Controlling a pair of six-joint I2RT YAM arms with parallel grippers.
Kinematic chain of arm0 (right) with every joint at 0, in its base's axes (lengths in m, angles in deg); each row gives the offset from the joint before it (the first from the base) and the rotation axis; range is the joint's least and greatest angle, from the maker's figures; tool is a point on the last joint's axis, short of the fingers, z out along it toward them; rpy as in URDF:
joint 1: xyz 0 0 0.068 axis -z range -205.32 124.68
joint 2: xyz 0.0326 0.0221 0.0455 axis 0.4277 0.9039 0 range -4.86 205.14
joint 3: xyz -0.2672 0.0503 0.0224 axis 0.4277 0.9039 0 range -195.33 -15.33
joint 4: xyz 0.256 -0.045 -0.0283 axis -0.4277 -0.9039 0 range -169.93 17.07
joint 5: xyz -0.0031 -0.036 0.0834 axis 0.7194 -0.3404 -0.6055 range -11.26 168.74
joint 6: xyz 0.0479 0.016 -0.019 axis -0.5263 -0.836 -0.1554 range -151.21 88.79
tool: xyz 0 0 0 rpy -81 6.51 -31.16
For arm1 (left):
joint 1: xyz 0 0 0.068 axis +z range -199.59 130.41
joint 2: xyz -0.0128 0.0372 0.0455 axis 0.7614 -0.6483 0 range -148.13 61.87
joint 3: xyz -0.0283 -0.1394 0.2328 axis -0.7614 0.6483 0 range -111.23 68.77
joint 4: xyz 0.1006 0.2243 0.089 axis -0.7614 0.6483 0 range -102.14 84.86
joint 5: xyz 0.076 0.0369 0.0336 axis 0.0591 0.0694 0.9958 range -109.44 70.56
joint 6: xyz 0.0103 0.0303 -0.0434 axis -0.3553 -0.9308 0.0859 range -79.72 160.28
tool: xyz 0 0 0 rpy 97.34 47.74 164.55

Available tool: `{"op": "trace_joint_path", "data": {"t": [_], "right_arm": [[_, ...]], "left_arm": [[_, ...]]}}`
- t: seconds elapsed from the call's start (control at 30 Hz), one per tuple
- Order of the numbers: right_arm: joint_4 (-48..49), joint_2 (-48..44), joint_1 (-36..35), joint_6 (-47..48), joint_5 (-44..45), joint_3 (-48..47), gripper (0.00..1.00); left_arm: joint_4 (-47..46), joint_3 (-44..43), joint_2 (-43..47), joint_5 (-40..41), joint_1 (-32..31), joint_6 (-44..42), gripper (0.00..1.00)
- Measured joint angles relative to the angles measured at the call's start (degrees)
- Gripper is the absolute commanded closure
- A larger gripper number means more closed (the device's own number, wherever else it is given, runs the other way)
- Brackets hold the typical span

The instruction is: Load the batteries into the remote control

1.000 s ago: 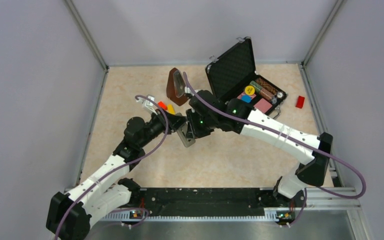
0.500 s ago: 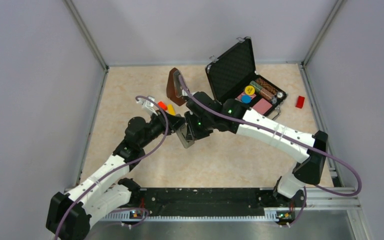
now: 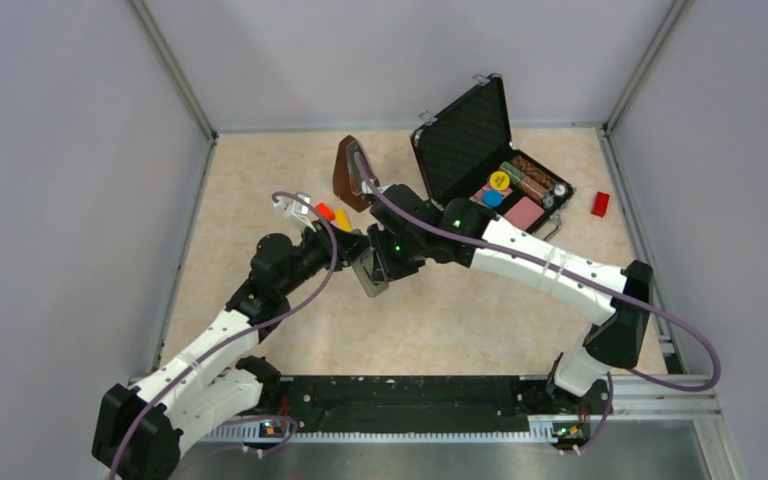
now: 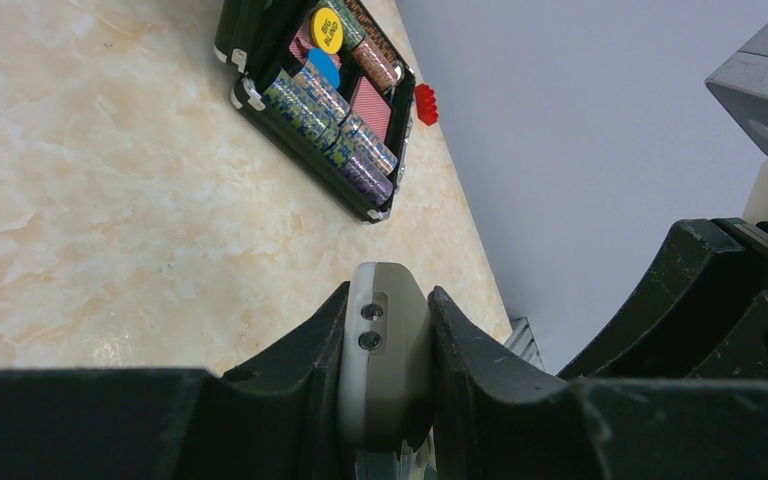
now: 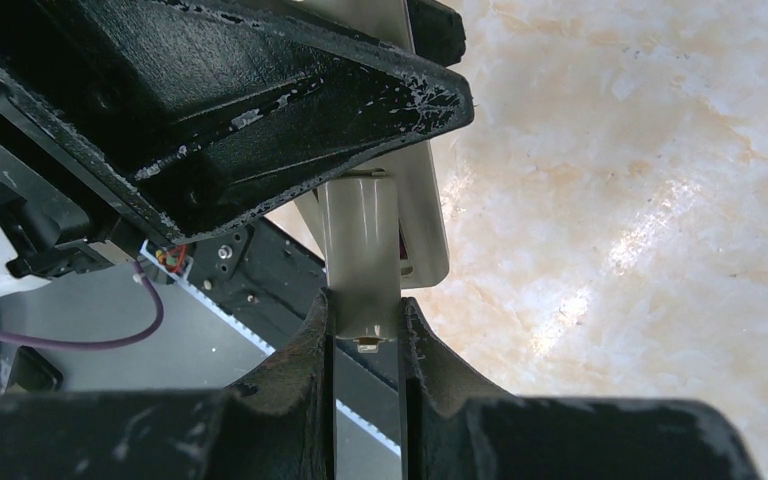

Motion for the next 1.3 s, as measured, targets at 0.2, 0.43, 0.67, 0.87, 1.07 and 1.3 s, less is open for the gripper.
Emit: {"op": "trace_joint_path", "data": {"t": [0.2,0.43,0.67,0.87,1.07,1.3], "right_arm": [[0.0,0.5,0.0,0.5,-0.4,0.0,1.0],[0.1,1.1,0.0,1.2,-1.4,0.0,1.0],[0.1,1.1,0.0,1.2,-1.5,0.0,1.0],[0.0,1.1,0.0,1.1,-1.5,0.0,1.0],[-0.8,1.4,-0.1,1.1,-1.6,-1.0,1.0],[-2.2,1.7,-0.4,1.2,-1.9,-1.9,1.0]], "left_arm": [[0.1,0.0,0.0,-0.2,0.0,-0.4,1.0],[0.2,0.0,0.0,-1.1,0.0,-0.5,1.0],[0.2,0.0,0.0,-1.5,0.0,-0.6,1.0],[0.1,0.0,0.0,-1.9,0.0,-0.5,1.0],[-1.0,0.0,0.0,-3.7,0.4,-0.5,1.0],[-3.1,0.0,0.0,-6.8,0.5,-0.6,1.0]]}}
